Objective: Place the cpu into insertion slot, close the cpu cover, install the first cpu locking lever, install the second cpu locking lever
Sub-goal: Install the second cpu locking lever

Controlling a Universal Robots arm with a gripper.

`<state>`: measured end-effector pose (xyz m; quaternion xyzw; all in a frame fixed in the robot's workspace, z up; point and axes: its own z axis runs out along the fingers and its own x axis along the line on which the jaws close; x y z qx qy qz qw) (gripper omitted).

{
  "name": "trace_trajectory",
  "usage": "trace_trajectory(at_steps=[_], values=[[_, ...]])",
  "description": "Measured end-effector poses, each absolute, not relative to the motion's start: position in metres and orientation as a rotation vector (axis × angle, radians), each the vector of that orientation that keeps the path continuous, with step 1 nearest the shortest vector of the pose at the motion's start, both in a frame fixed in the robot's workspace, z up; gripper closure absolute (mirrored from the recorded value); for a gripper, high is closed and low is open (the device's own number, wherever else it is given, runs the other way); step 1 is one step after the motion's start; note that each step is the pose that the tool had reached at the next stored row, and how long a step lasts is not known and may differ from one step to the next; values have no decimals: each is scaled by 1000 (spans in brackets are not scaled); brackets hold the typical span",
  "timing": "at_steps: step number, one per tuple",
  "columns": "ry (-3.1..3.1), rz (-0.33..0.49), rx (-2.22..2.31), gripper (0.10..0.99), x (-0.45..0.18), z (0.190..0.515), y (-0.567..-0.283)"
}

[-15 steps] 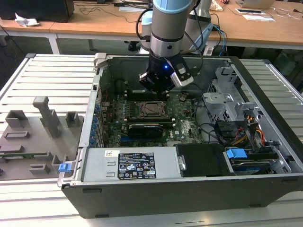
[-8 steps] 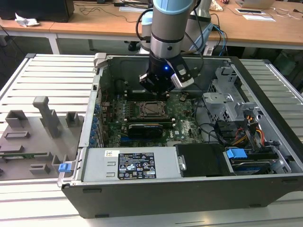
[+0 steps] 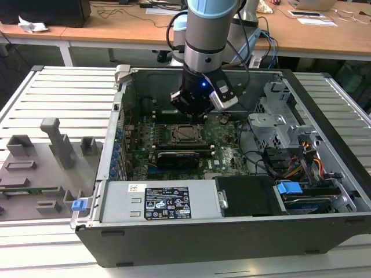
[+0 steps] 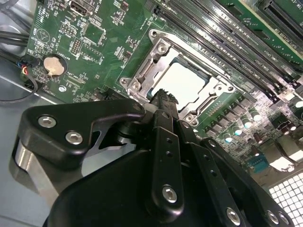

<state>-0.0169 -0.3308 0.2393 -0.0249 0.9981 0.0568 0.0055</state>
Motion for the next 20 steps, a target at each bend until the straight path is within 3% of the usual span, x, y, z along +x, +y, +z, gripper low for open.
trace_trajectory(at_steps=[20], values=[[3124, 179, -78, 980, -17, 245, -345]])
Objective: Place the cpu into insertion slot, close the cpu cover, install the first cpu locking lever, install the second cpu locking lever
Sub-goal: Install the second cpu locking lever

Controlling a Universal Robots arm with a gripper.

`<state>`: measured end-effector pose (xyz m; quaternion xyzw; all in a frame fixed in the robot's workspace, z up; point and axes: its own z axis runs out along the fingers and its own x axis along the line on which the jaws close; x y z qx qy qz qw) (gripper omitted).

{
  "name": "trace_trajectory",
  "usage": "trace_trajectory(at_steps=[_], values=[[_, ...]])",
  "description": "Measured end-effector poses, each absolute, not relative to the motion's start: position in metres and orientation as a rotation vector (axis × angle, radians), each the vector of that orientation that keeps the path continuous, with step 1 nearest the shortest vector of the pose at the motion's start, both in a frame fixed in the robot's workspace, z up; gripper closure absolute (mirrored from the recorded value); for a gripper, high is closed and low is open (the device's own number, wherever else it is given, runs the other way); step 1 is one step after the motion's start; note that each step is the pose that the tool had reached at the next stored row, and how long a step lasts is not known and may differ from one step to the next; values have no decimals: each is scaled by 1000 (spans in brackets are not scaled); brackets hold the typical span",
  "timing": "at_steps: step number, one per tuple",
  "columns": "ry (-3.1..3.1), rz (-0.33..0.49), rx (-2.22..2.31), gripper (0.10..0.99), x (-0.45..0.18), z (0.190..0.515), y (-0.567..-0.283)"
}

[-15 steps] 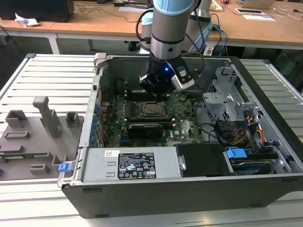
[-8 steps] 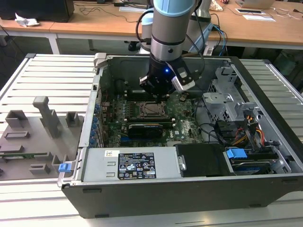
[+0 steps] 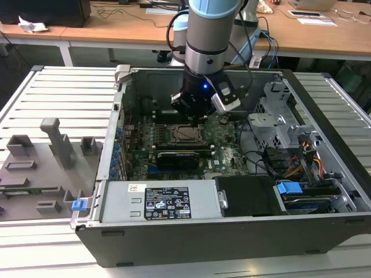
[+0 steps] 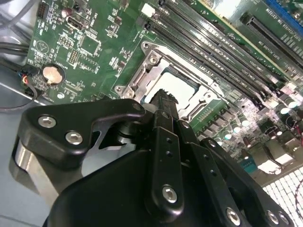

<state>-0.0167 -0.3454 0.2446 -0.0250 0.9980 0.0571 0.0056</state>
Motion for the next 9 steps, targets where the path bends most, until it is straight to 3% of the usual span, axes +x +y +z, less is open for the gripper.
trace_trajectory(at_steps=[9], values=[[3124, 179, -78, 980, -17, 245, -353]])
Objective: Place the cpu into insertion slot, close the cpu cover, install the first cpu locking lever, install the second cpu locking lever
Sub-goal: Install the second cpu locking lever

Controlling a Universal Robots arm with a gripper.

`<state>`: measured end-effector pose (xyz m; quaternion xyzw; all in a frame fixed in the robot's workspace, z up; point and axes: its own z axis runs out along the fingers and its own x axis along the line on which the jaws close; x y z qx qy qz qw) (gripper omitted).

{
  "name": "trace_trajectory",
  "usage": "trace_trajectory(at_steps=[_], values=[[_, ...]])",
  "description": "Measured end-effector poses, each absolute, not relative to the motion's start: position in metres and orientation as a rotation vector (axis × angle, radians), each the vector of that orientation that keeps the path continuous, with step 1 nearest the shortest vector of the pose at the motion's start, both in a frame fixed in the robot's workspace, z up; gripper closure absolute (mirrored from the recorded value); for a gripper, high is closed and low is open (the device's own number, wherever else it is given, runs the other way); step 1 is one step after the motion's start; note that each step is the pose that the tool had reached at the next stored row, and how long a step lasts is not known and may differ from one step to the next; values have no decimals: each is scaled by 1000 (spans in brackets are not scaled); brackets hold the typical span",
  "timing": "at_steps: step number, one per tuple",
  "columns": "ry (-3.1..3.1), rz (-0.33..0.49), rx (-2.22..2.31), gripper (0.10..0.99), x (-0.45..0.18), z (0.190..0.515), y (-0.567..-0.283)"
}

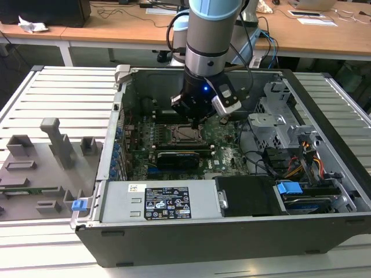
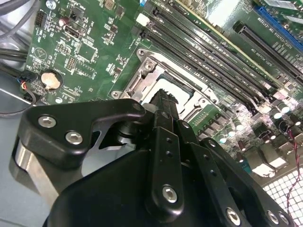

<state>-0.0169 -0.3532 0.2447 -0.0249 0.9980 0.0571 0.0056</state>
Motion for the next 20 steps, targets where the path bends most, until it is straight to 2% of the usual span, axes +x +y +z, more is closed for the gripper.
trace_trajectory(at_steps=[20], values=[[3124, 179, -78, 980, -17, 245, -363]])
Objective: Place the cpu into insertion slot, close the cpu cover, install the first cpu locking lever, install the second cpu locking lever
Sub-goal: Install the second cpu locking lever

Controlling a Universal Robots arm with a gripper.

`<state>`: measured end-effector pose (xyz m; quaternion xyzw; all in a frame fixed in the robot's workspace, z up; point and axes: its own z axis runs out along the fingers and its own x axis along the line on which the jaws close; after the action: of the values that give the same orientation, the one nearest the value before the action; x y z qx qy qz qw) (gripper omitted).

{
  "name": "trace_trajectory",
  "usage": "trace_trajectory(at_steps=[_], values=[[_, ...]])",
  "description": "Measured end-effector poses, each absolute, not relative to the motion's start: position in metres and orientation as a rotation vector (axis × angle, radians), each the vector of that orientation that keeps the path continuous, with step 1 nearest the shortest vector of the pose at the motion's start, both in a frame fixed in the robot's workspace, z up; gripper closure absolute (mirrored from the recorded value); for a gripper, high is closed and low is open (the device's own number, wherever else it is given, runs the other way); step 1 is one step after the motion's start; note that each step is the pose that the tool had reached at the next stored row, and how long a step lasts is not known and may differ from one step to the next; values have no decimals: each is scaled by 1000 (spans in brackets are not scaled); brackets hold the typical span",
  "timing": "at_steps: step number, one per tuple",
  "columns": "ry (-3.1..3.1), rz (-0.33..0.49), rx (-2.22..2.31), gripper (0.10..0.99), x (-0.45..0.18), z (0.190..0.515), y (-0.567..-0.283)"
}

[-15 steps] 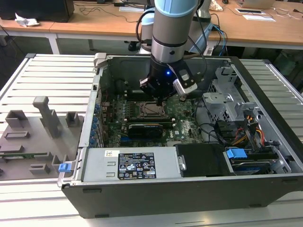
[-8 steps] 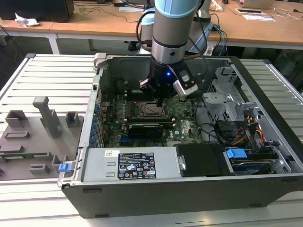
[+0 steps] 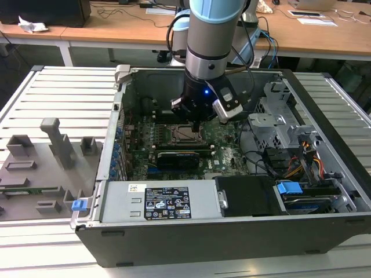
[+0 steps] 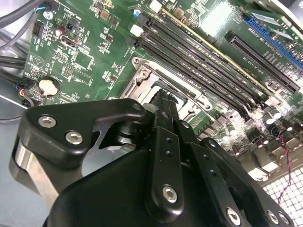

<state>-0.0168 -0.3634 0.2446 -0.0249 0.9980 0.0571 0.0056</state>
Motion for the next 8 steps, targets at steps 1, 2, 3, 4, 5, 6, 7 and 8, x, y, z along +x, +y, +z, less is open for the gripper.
trace_trajectory(at_steps=[1, 2, 3, 4, 5, 6, 7, 8], values=[[3124, 179, -78, 980, -17, 245, -364], [3124, 179, -78, 980, -17, 245, -364], [3124, 179, -78, 980, -17, 245, -365], [3124, 179, -78, 980, -17, 245, -366], [3124, 179, -78, 980, -17, 245, -367], [3124, 179, -78, 980, -17, 245, -368], [3124, 179, -78, 980, -17, 245, -369], [3124, 179, -78, 980, -17, 244, -371]])
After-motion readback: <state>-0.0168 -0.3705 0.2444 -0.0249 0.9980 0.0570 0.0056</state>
